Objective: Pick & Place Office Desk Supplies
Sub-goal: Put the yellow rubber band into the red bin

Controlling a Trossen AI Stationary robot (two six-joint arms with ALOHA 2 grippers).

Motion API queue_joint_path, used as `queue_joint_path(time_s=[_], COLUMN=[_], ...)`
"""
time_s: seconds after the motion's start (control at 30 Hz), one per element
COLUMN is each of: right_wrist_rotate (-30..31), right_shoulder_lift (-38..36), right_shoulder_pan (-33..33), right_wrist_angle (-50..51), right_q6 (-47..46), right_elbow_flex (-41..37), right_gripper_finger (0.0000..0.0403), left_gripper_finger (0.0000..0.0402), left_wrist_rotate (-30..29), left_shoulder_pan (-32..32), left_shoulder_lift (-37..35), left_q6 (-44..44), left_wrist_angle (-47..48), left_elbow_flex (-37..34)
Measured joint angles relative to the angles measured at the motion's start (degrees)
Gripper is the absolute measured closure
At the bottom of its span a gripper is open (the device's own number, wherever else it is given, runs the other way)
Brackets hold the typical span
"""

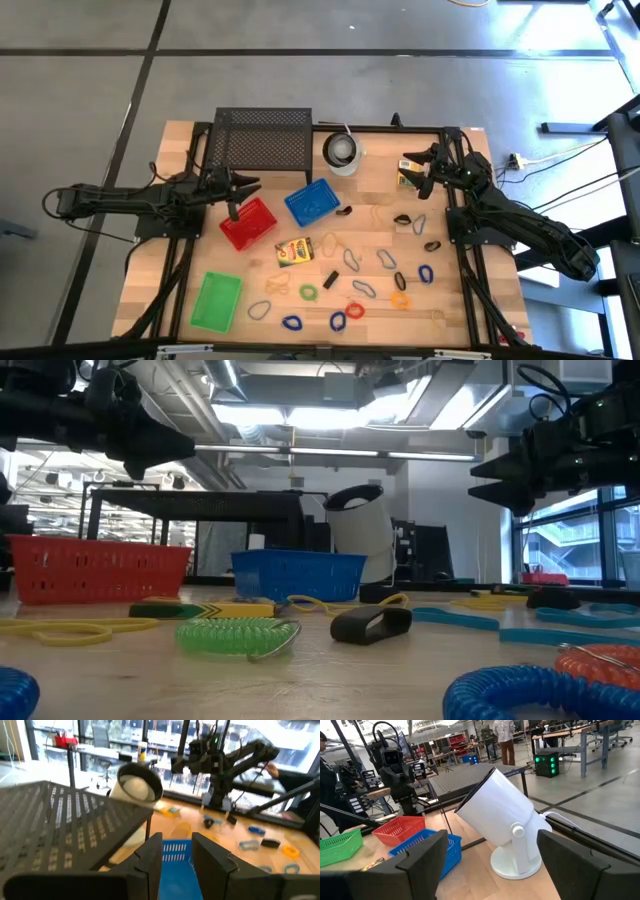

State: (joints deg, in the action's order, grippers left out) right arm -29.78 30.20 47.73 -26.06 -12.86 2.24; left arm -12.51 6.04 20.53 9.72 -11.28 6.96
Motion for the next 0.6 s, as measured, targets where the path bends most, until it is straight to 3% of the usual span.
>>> queue_joint_path(time_s=[0.33,0.6], right_wrist_rotate=[0.21,0.42], right_shoulder_lift=[0.00,0.00], right_shoulder_pan=[0.00,0.00], right_wrist_angle=[-0.49,-0.49], right_q6=[-0.11,-0.01], right_elbow_flex=[0.00,0.00], right_gripper_finger=[0.0092,0.0092], left_gripper_finger=[0.0296,0.0247], left_wrist_rotate=[0.55,0.61], left_shoulder_pan=[-4.44,-9.98], left_shoulder_lift=[1.57,11.05], left_q6=[-6.30,-12.00], left_wrist_angle=[-10.19,-24.47], left_elbow_flex=[0.00,0.02])
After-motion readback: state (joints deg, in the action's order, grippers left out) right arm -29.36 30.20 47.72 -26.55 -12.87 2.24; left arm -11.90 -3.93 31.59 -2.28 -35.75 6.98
